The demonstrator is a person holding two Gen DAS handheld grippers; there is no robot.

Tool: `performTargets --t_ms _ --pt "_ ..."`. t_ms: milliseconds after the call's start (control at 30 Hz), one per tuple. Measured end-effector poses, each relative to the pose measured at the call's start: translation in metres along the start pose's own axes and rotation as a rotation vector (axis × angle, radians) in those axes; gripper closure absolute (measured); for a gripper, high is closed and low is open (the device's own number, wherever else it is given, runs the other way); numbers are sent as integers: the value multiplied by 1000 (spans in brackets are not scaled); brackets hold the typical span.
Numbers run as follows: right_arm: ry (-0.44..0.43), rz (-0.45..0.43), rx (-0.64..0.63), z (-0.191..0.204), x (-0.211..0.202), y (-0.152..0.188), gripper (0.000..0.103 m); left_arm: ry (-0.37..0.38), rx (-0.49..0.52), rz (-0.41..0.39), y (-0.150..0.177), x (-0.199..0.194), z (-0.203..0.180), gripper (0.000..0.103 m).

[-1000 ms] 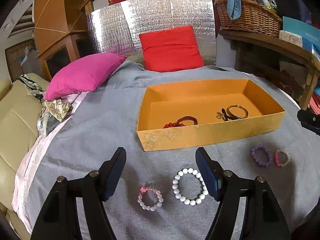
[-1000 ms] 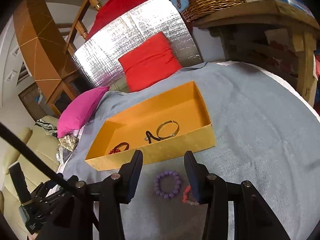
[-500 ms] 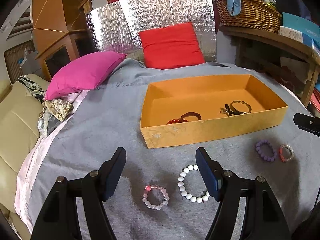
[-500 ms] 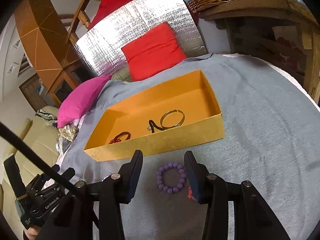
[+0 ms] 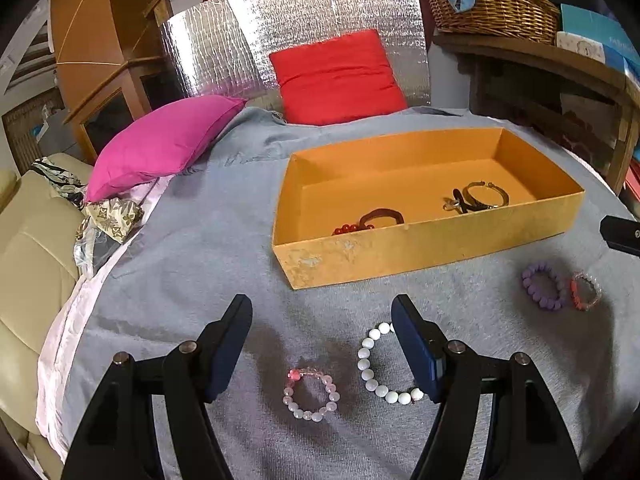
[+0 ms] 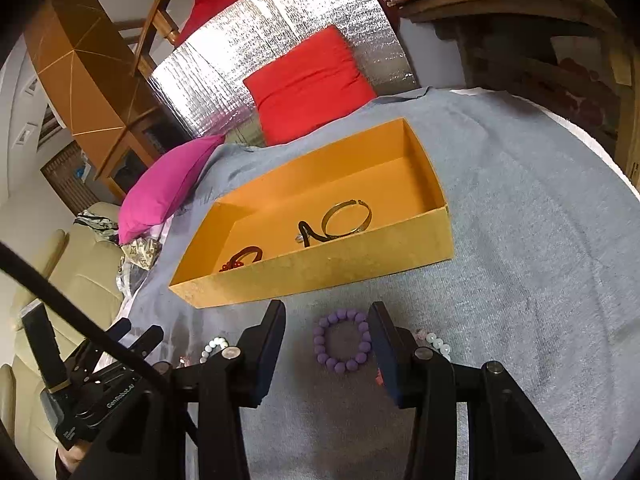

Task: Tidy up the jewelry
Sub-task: 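Move both open tools toward the pink crystal and red-white bead bracelets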

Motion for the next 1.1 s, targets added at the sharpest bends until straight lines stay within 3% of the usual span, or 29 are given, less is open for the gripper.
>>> performTargets --t_ms 267,1100 --pt "16 38 53 -22 2 3 57 -4 -4 43 6 11 10 30" --pt "77 127 110 -57 9 16 57 -147 -70 129 26 37 95 30"
Point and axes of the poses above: each gripper's, at about its wrist camera, not at the fingertips, and x roughly the way its jaws point, z to its left, y to its underside, the point moved 8 cm from there along x, roughly the way its jaws point, and after that the axes turned 8 degrees about -x, right-handed, at the moved point
